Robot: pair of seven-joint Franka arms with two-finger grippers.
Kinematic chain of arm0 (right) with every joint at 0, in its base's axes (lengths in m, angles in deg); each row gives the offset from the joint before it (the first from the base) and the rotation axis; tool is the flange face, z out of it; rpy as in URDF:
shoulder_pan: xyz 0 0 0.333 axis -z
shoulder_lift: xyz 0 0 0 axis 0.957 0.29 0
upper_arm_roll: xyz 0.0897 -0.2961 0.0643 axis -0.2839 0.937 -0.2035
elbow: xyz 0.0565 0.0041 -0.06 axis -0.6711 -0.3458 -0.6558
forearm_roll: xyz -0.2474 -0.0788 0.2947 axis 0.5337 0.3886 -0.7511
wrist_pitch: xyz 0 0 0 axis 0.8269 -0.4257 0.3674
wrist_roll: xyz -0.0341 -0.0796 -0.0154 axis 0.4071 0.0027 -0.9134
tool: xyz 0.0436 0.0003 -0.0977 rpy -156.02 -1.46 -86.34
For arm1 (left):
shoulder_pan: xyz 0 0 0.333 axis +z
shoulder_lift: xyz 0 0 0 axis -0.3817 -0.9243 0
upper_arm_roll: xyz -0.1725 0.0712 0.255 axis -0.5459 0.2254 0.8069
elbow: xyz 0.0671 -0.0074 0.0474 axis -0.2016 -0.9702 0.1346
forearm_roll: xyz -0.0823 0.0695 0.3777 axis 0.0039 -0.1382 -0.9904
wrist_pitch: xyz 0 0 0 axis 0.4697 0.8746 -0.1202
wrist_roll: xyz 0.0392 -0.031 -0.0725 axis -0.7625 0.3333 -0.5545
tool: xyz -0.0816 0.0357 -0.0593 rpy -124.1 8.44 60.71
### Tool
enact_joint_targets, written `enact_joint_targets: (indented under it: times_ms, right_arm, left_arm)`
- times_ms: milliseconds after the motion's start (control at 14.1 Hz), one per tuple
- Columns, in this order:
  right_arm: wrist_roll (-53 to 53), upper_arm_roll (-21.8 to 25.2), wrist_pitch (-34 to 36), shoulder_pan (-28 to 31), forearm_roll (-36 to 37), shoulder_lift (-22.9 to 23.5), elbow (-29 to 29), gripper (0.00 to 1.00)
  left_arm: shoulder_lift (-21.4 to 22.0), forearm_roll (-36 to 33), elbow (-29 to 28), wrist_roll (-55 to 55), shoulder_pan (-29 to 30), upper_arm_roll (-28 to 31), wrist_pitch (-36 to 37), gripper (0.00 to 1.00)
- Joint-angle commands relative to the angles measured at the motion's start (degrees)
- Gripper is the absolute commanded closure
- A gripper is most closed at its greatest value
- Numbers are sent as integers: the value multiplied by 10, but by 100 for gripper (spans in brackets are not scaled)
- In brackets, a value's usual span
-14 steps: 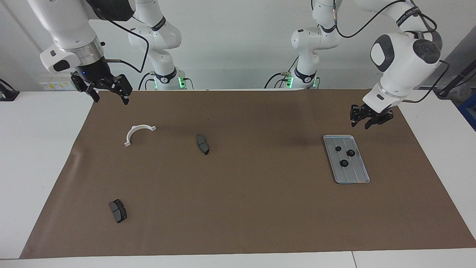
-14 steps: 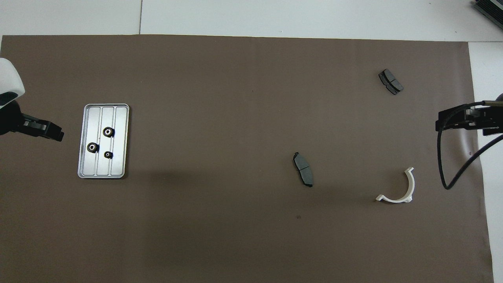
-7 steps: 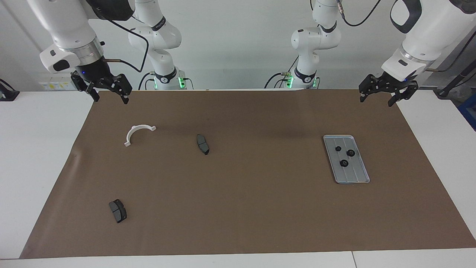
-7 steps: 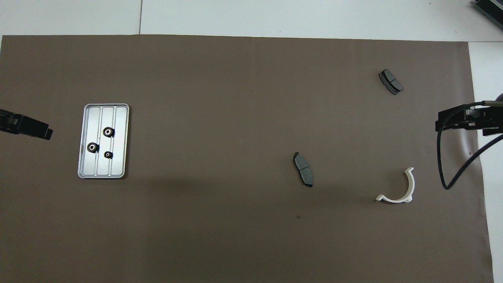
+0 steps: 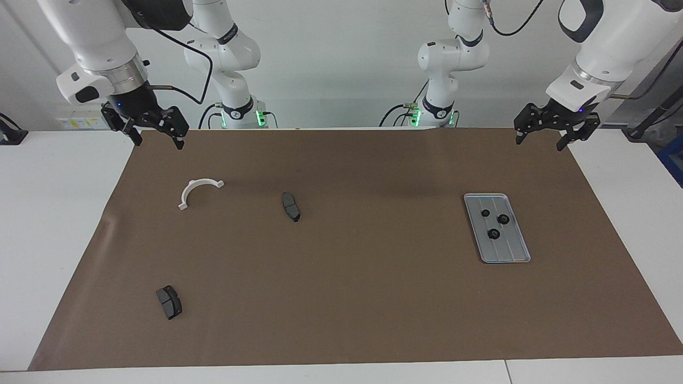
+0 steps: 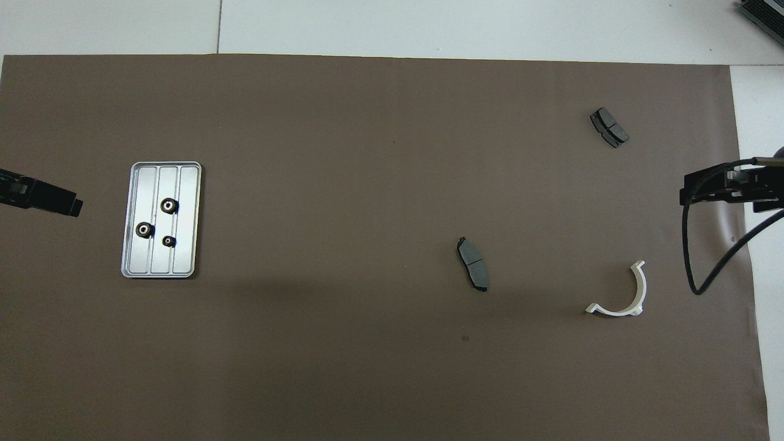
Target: Pick bearing gear from pile to tray
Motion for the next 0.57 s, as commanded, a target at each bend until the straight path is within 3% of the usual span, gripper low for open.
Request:
enact_joint_targets:
  times_ms: [0, 498]
  right_arm:
    - [7, -2, 3, 5, -2, -15, -17, 0]
    - [9, -2, 4, 2, -2, -19, -24, 0]
  left_arm:
    - [9, 4, -4, -8, -6, 4, -7, 0]
    - [9, 3, -4, -48, -5, 5, -6, 0]
